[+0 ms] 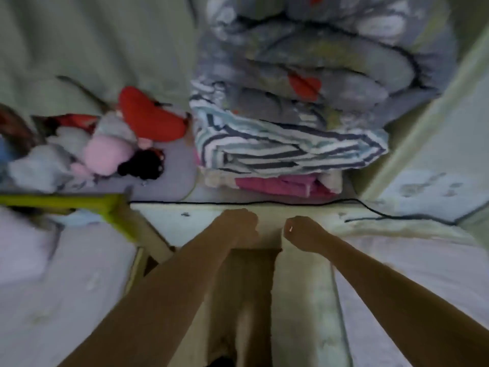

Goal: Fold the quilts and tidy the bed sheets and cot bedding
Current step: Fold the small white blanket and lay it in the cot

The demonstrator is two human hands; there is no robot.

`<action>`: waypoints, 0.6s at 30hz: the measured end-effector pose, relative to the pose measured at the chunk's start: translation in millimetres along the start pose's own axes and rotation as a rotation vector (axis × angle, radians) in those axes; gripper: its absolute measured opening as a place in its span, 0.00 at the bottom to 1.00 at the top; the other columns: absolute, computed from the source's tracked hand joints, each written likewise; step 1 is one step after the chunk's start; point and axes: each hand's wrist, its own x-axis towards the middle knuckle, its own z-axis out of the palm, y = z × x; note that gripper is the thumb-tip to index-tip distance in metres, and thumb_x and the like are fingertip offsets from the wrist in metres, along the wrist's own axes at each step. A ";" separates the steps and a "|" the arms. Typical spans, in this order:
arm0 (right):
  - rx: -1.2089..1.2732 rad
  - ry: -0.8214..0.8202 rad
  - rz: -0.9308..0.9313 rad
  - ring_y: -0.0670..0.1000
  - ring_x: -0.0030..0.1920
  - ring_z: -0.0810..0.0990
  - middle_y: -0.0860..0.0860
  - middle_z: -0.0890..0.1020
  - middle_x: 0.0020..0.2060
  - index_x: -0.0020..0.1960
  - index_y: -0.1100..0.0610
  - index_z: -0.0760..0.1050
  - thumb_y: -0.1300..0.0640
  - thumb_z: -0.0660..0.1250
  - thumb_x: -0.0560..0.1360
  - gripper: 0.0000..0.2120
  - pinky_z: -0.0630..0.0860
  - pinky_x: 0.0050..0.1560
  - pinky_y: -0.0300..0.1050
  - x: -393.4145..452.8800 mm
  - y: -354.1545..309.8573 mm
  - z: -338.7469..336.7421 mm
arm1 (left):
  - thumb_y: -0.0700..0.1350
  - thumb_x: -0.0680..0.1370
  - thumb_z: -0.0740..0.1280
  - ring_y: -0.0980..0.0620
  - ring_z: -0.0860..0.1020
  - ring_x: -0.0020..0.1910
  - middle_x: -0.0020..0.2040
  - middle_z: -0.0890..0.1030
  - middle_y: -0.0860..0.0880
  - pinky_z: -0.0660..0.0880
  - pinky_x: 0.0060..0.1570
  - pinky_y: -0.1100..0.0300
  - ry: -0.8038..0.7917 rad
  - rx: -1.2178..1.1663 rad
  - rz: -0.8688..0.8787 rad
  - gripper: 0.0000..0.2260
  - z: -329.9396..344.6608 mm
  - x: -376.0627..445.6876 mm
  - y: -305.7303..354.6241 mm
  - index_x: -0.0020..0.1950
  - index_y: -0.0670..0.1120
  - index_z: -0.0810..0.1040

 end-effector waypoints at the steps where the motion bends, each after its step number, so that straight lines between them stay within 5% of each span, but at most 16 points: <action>1: -0.026 -0.009 -0.068 0.55 0.57 0.77 0.57 0.78 0.58 0.58 0.61 0.75 0.57 0.56 0.81 0.12 0.72 0.57 0.45 4.0 -31.9 -4.5 | 0.51 0.82 0.56 0.47 0.68 0.69 0.70 0.70 0.46 0.65 0.68 0.54 0.037 -0.050 -0.060 0.19 2.3 -21.0 -24.4 0.71 0.45 0.68; 6: -0.129 -0.069 -0.496 0.55 0.59 0.75 0.58 0.79 0.57 0.57 0.63 0.76 0.56 0.56 0.81 0.14 0.68 0.57 0.42 7.6 -235.2 20.5 | 0.52 0.81 0.59 0.47 0.69 0.69 0.71 0.70 0.49 0.66 0.66 0.53 0.172 -0.283 -0.511 0.19 68.5 -184.9 -176.7 0.70 0.49 0.69; 12: -0.311 -0.182 -0.763 0.58 0.56 0.77 0.57 0.78 0.51 0.47 0.57 0.76 0.56 0.59 0.80 0.08 0.71 0.48 0.45 -38.2 -428.6 105.4 | 0.53 0.81 0.58 0.47 0.67 0.70 0.72 0.68 0.47 0.66 0.68 0.51 0.105 -0.444 -0.924 0.21 186.9 -391.7 -279.6 0.73 0.48 0.65; 18: -0.447 -0.142 -0.902 0.57 0.60 0.75 0.55 0.76 0.61 0.61 0.58 0.73 0.53 0.59 0.80 0.14 0.71 0.53 0.44 -83.8 -571.0 178.8 | 0.53 0.81 0.58 0.48 0.66 0.71 0.73 0.66 0.48 0.64 0.70 0.51 0.106 -0.539 -1.120 0.22 269.9 -533.1 -344.8 0.74 0.47 0.65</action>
